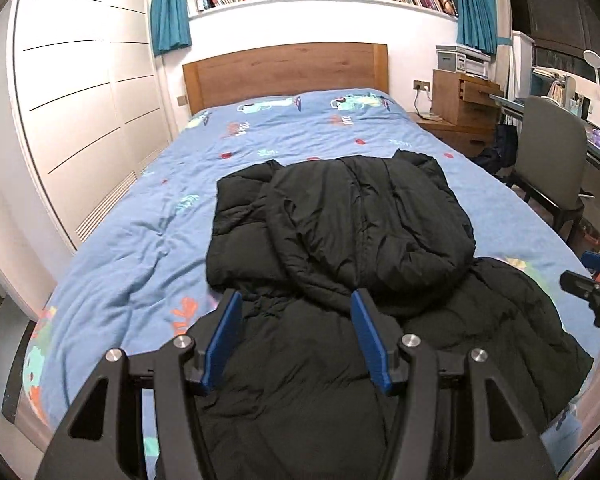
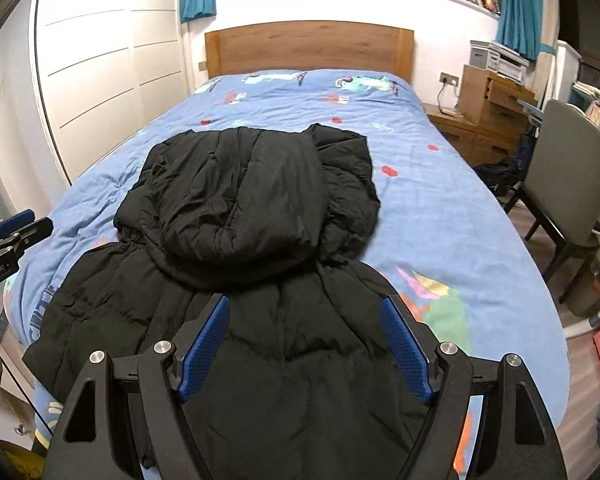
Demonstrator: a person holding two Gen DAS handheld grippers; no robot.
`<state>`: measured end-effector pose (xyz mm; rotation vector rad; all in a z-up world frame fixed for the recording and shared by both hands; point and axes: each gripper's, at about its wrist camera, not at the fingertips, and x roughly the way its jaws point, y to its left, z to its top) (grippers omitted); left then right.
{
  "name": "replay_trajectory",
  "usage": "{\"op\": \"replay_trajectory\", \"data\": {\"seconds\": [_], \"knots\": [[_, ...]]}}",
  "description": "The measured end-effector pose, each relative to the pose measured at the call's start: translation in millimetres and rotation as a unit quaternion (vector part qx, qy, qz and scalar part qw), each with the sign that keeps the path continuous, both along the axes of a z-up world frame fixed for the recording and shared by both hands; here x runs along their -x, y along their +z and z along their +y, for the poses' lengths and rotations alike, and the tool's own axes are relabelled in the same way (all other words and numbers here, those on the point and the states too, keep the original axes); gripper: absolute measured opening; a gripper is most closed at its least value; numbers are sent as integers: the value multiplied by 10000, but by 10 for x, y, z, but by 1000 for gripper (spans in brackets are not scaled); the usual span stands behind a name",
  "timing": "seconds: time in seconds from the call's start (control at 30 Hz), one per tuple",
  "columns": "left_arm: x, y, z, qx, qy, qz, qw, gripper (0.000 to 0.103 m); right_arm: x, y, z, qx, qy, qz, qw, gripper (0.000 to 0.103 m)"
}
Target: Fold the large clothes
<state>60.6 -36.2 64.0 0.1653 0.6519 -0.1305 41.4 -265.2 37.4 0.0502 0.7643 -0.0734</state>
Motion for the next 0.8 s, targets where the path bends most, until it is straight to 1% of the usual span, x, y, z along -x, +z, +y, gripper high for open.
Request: {"op": "replay_trajectory", "data": {"seconds": [0.17,0.23,0.33,0.53,0.7,0.8], "knots": [[185,53,117,-99,130,-113,9998,55,211,69,-62,-1,-132,-82,9999,79],[249,70,176,-93,188,-134,9997,57,272,89,-82,6,-174,-99,9998,80],[321,88,254,-91,250,-153,9995,61,378,133,-121,19,-263,-132,9996,82],[408,71,429,-93,353,-131,9992,63,538,188,-223,28,-459,-187,9988,87],[395,-4,537,-111,460,-32,9989,64,588,127,-326,-8,-605,-131,9981,90],[338,-96,573,-138,525,99,9985,64,574,28,-421,-58,-714,-35,9974,92]]}}
